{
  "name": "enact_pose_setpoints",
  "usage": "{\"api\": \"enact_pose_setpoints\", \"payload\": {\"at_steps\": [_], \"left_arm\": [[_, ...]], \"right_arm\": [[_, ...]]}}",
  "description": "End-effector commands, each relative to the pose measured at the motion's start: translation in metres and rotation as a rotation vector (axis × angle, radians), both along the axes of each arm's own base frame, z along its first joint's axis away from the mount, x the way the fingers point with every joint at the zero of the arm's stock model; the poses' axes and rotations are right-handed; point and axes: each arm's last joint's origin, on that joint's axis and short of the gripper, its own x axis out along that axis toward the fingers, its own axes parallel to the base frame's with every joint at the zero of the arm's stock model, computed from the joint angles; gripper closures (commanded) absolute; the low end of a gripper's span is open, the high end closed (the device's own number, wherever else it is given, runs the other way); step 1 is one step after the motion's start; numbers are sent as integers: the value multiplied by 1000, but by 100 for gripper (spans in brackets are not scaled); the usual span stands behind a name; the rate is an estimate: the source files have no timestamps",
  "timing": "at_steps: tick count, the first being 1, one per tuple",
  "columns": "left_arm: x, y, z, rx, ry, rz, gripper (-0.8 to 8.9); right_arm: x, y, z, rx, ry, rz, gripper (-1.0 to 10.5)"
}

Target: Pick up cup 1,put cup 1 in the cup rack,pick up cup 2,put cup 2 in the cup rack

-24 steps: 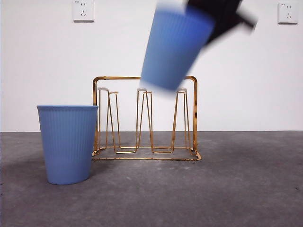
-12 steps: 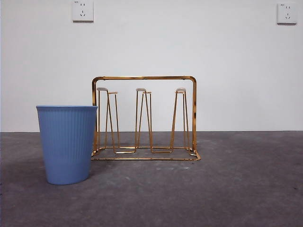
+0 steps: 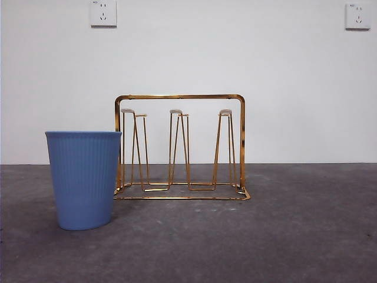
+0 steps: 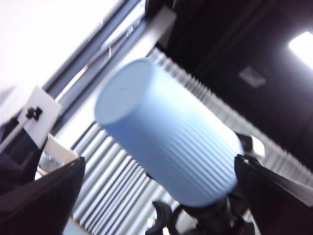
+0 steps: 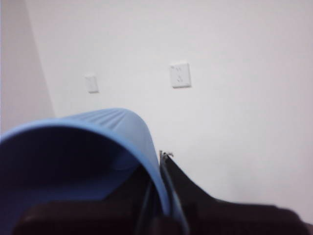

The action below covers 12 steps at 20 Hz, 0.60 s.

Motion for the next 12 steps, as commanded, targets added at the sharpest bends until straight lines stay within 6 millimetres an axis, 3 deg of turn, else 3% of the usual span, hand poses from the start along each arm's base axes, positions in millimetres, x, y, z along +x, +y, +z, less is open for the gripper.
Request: {"api": "enact_pose_setpoints", "payload": {"at_steps": [1,12], "left_arm": [[3,-6,-2,-50,21,-7,92],[11,-16,-8,-125,57,-2,92]], "right_arm": [[4,4,-1,8,5,13,963],[31,26,-10,-20,52,86,963]]}}
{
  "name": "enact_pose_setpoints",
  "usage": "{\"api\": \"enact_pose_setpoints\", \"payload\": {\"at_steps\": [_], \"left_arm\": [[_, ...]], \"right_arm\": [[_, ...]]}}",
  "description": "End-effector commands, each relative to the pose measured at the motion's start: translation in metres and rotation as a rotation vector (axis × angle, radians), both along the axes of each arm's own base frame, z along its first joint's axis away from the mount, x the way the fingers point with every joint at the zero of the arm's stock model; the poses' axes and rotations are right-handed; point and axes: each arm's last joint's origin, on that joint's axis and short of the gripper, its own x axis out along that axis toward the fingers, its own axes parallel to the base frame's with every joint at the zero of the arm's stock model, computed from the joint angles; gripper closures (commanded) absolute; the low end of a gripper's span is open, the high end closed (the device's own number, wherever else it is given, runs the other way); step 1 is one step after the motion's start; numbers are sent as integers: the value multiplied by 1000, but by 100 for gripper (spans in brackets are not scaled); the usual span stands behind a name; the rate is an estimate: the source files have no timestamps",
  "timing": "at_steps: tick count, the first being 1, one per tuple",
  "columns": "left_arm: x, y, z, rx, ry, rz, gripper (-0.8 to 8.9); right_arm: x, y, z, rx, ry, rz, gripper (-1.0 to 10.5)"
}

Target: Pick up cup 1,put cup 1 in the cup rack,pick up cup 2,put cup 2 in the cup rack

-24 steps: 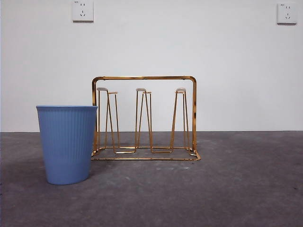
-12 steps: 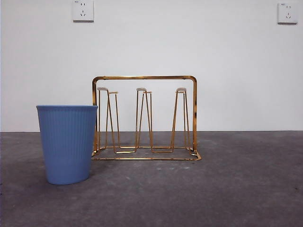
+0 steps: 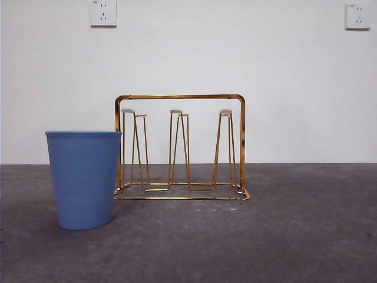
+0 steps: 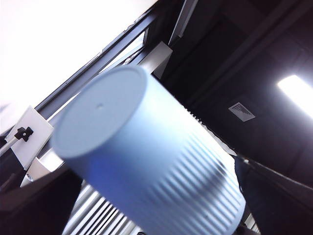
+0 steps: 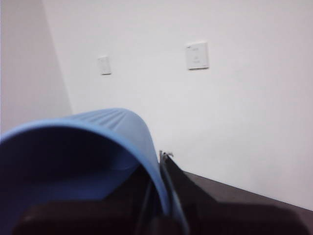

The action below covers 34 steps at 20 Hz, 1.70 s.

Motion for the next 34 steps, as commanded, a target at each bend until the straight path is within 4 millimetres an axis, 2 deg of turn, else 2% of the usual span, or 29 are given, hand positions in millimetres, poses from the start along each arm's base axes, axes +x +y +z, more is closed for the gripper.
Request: {"api": "enact_pose_setpoints", "payload": {"at_steps": [1,6,10,16,21,28,30,34], "left_arm": [[0,-2,0,-12,-2,-8,92],[-1,-1,2,-30,-12,-11,111],[-1,-1,2,-29,-12,-11,250],[-2,-1,2,-29,-11,-15,277],[-3,-2,2,-30,-12,-19,528],[-3,-2,2,-30,-9,-21,783],[-3,-2,2,-29,-9,-22,819],[-3,-2,2,-28,-11,-21,819]], "right_arm": [[2,3,0,30,13,18,963],[7,9,-4,18,28,29,962],[8,10,-4,22,30,31,962],[13,13,-7,23,59,33,962],[15,15,-8,16,69,33,962],[15,15,-12,-10,103,32,958],[15,15,-14,-19,115,31,954],[15,15,-17,-36,139,30,940]]}}
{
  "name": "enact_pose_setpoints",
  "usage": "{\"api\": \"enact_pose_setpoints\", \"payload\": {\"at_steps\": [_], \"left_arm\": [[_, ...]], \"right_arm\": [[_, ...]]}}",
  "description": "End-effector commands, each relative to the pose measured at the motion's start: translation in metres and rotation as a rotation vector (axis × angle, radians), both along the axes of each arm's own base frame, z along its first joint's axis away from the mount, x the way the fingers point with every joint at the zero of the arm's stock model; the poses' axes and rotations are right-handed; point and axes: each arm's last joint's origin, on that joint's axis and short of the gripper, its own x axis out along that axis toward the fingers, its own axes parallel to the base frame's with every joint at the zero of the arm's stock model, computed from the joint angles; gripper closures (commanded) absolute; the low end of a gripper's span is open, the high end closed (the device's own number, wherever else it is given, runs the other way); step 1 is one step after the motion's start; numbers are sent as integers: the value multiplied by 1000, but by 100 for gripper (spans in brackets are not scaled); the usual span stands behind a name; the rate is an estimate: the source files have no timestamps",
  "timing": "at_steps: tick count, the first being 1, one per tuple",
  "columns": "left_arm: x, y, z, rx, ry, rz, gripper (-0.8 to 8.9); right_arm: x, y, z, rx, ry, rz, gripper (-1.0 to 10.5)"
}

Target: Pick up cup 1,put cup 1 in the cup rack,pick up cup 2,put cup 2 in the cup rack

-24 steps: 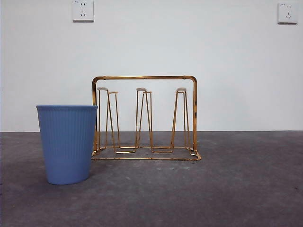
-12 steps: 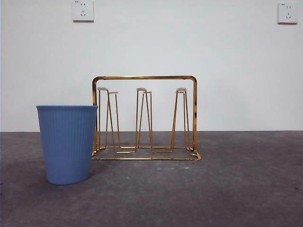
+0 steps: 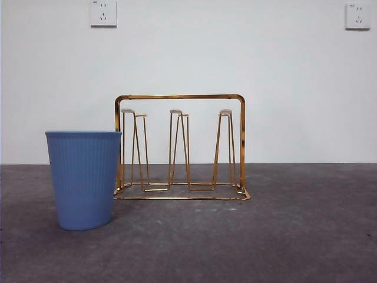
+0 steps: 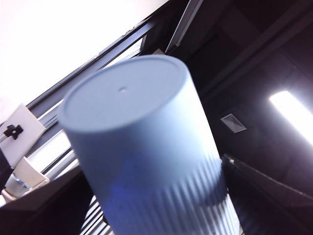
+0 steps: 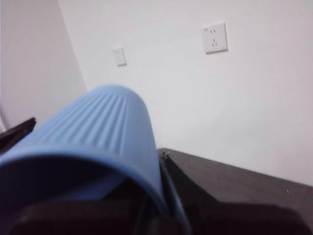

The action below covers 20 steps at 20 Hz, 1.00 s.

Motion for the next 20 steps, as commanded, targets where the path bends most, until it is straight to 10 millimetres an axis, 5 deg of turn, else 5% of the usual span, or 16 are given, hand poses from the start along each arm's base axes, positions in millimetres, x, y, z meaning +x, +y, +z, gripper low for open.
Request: {"api": "enact_pose_setpoints", "payload": {"at_steps": [1,9,20], "left_arm": [[-2,-2,1,10,-58,14,819],[-2,-3,-1,55,-79,38,819],[3,-4,-8,176,-100,76,819]], "right_arm": [[5,4,-9,-41,47,-13,940],[0,0,-17,-101,126,-13,692],[-31,-25,-28,-233,238,-57,693]]}}
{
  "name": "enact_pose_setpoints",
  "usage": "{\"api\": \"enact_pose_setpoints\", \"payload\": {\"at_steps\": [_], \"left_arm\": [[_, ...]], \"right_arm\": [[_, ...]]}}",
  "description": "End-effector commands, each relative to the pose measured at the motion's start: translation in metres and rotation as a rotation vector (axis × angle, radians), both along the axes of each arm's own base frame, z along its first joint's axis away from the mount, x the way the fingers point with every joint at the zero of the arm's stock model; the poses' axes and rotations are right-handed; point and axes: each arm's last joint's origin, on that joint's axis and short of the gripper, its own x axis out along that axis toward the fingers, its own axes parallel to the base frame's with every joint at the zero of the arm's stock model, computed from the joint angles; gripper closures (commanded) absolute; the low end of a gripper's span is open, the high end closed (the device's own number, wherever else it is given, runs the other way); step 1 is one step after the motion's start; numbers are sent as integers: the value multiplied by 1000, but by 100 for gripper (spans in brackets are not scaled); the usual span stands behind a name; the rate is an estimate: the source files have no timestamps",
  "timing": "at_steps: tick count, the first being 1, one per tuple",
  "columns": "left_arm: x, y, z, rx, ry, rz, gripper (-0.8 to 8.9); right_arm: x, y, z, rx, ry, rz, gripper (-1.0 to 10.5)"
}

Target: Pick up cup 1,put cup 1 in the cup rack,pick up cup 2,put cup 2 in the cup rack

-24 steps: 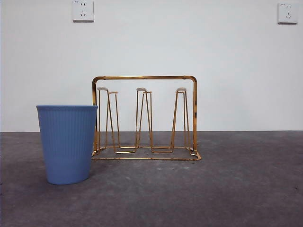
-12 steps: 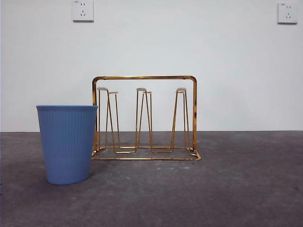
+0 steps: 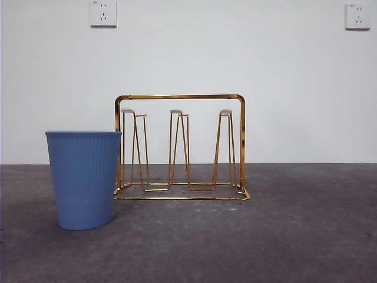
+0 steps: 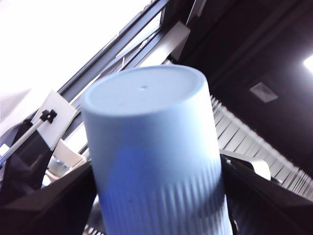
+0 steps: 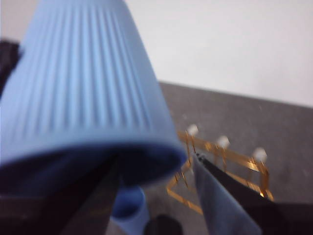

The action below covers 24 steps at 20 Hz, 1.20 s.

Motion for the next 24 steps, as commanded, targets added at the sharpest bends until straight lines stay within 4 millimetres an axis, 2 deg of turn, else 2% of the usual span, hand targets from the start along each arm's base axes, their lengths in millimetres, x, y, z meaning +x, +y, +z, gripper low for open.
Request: {"api": "enact_pose_setpoints", "payload": {"at_steps": [1,9,16,20,24], "left_arm": [[-1,4,3,24,-51,30,819],[-3,9,-3,216,-114,128,819],[-5,10,-23,560,-151,423,819],[-7,-8,-40,735,-198,640,819],[6,-34,-66,837,-204,794,819]], "right_arm": [[-10,-8,-6,-62,21,-29,693],[-44,-38,-22,-221,135,-102,694],[-74,-64,-31,-301,179,-178,694],[-90,-77,-31,-279,138,-221,694],[-97,-83,-32,-273,129,-225,694]]}}
